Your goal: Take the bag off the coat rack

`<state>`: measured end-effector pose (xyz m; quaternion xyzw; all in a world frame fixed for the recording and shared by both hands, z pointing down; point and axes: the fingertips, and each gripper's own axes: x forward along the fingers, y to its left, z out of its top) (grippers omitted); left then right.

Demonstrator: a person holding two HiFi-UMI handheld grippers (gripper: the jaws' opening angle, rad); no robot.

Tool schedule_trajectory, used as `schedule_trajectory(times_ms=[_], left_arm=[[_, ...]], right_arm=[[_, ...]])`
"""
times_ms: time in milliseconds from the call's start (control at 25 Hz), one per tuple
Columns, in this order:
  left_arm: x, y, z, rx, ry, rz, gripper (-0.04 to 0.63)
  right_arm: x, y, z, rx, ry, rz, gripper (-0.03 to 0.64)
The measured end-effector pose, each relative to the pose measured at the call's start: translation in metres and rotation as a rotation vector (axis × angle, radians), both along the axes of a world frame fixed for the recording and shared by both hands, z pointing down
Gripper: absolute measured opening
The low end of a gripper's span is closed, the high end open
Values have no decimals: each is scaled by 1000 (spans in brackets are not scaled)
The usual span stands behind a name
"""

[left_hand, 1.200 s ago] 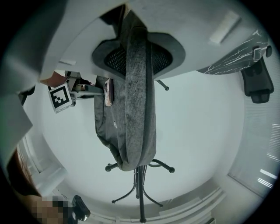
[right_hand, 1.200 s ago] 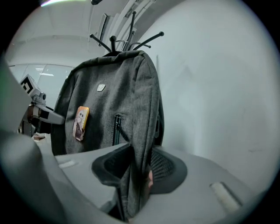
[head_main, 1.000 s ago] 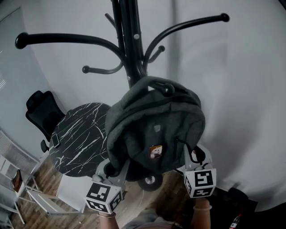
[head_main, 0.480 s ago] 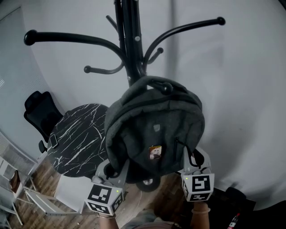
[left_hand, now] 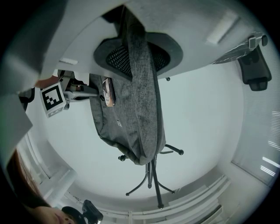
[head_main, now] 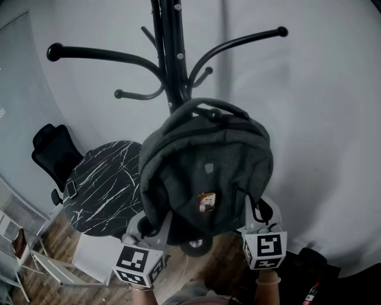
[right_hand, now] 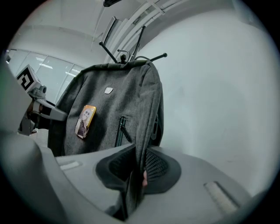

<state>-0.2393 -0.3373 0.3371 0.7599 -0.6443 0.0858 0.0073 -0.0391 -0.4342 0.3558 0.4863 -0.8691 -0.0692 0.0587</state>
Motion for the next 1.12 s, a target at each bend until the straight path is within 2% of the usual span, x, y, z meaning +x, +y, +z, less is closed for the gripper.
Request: schedule_trajectory(times_ms=[720,920,1120], left_arm=[[17,24,-15,13,-16,1,84],[33,56,-17,27,-20,-1,84],[35,59,-18,29,-20,-14,84]], right_arm=[[18,28,-13,14,-13,6,44],[34,60,-17,32,-14,7,44],[35,61,-17,34,-14,-4,44]])
